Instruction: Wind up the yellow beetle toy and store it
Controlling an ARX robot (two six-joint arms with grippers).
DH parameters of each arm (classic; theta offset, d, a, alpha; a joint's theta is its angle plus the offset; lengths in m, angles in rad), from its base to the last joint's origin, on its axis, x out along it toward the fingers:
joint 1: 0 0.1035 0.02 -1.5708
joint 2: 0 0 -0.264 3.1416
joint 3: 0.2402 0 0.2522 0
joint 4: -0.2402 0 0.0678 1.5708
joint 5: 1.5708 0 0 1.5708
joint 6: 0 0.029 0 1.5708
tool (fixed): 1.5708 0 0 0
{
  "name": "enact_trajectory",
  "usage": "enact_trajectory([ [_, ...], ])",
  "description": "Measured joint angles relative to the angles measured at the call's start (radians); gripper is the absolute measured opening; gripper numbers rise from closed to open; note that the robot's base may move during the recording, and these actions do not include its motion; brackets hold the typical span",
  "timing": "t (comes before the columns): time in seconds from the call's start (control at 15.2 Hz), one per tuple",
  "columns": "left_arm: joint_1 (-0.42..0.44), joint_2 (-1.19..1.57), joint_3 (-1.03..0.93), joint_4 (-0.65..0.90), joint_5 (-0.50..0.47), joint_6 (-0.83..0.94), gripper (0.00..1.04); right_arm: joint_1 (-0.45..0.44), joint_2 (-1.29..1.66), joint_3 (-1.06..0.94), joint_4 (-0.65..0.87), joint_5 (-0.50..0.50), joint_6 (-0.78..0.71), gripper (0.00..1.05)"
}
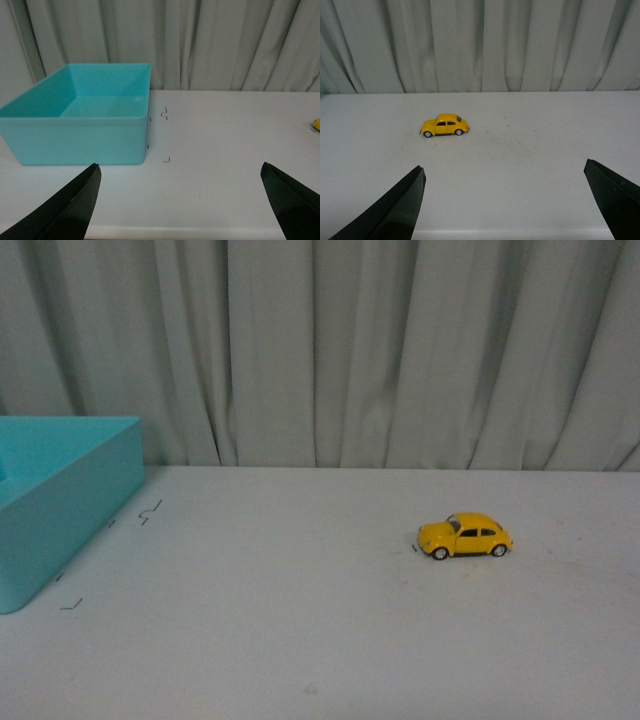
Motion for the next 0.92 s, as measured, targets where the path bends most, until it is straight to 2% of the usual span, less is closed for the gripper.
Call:
enact_trajectory([
  [0.92, 0.0, 0.0, 0.0, 0.002, 0.0, 0.0, 0.98, 0.0, 0.0, 0.0, 0.002, 0.0, 0.002, 0.98],
])
